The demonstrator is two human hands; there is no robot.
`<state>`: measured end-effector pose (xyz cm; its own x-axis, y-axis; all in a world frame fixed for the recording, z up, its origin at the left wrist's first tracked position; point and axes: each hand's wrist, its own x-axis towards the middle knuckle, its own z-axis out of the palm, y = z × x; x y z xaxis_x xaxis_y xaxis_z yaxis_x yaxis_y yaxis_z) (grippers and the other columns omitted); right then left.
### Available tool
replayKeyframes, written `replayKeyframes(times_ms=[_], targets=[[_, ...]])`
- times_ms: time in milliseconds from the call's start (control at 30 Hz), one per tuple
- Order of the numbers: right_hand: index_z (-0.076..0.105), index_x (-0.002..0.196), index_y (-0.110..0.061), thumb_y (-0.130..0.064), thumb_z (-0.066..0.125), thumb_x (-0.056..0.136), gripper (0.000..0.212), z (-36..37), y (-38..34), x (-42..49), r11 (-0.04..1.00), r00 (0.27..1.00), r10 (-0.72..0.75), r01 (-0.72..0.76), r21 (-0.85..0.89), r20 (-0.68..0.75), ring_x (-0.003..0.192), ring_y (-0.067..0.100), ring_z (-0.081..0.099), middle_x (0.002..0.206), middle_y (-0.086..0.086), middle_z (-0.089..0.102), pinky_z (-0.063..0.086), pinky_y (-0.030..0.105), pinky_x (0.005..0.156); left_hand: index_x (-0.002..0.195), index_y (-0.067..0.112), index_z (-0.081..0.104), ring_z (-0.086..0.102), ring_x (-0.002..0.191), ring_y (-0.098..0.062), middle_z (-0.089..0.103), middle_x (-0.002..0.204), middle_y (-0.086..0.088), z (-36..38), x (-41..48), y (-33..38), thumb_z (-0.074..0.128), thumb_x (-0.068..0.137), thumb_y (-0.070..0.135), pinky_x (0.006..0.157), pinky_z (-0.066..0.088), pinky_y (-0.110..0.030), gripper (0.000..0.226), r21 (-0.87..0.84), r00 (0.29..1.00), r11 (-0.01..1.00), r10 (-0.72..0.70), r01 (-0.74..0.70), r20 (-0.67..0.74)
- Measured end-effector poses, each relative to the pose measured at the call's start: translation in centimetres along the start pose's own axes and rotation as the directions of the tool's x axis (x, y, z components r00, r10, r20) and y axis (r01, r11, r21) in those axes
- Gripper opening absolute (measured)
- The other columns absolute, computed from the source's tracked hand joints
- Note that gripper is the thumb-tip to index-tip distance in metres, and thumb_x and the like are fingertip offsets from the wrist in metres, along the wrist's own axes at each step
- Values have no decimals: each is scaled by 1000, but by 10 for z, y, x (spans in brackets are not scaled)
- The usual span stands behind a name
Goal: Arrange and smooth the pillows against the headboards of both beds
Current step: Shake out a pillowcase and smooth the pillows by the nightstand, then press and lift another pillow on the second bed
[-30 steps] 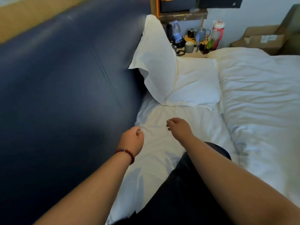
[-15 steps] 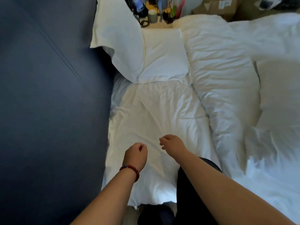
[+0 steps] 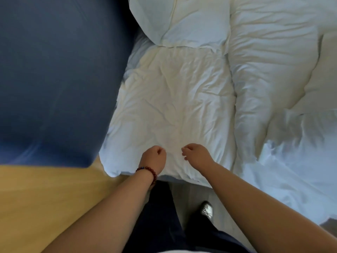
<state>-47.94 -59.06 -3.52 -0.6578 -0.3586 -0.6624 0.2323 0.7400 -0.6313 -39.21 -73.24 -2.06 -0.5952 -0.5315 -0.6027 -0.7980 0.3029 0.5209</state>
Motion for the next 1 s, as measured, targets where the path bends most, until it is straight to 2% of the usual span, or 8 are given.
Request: replayKeyframes(times_ms=[167, 300, 400, 633, 733, 800, 900, 1000], targets=[[69, 97, -10, -31, 50, 96, 28, -51, 43, -61, 998, 992, -49, 54, 42, -118, 87, 22, 67, 93, 4, 72, 55, 41, 86, 93, 10, 67, 65, 90, -24, 70, 97, -7, 63, -52, 36, 43, 96, 27, 89, 54, -40, 29, -4, 997, 999, 33, -33, 65], [69, 94, -17, -30, 50, 96, 24, -96, 69, -95, 991, 970, -34, 63, 114, -239, 86, 18, 67, 91, 0, 72, 55, 39, 87, 95, 12, 66, 65, 88, -22, 69, 96, -5, 96, -80, 82, 43, 98, 29, 82, 54, -34, 29, 64, 980, 982, 168, -175, 105], [67, 94, -23, -29, 50, 96, 19, -121, 76, -110, 972, 941, -13, 91, 216, -339, 86, 14, 68, 92, -5, 71, 54, 38, 89, 95, 9, 67, 65, 88, -23, 70, 95, -7, 106, -89, 112, 43, 97, 29, 80, 55, -36, 31, 83, 958, 958, 264, -273, 112], [70, 89, -22, -28, 53, 94, 19, -160, 86, -137, 928, 853, 70, 134, 347, -517, 84, 12, 69, 87, -7, 73, 55, 35, 85, 92, -1, 66, 66, 91, -30, 70, 97, -16, 124, -97, 157, 40, 94, 27, 79, 53, -40, 38, 86, 897, 906, 390, -414, 209], [70, 93, -20, -27, 53, 95, 18, -175, 97, -153, 897, 807, 118, 163, 410, -578, 87, 13, 68, 90, -7, 72, 55, 36, 85, 85, 7, 63, 66, 91, -32, 70, 98, -18, 136, -109, 172, 38, 92, 23, 82, 53, -44, 30, 70, 861, 882, 434, -466, 263], [70, 96, -21, -27, 53, 95, 18, -188, 106, -163, 881, 778, 131, 193, 432, -615, 89, 14, 66, 92, -8, 71, 55, 34, 81, 86, 4, 63, 66, 92, -31, 71, 97, -16, 146, -120, 184, 40, 92, 23, 82, 53, -44, 31, 46, 846, 876, 450, -481, 285], [70, 105, -22, -27, 54, 95, 19, -214, 121, -174, 881, 734, 124, 228, 415, -668, 86, 4, 62, 91, -13, 67, 46, 19, 68, 91, 8, 65, 67, 91, -25, 71, 94, -5, 164, -135, 207, 42, 94, 26, 84, 54, -41, 29, 3, 827, 863, 482, -504, 290], [68, 111, -24, -26, 54, 95, 22, -249, 141, -179, 878, 688, 109, 272, 395, -718, 88, 0, 58, 96, -17, 65, 41, 17, 72, 87, 21, 64, 66, 91, -16, 70, 95, 5, 188, -151, 235, 43, 95, 27, 82, 52, -32, 23, -37, 808, 844, 525, -535, 267]])
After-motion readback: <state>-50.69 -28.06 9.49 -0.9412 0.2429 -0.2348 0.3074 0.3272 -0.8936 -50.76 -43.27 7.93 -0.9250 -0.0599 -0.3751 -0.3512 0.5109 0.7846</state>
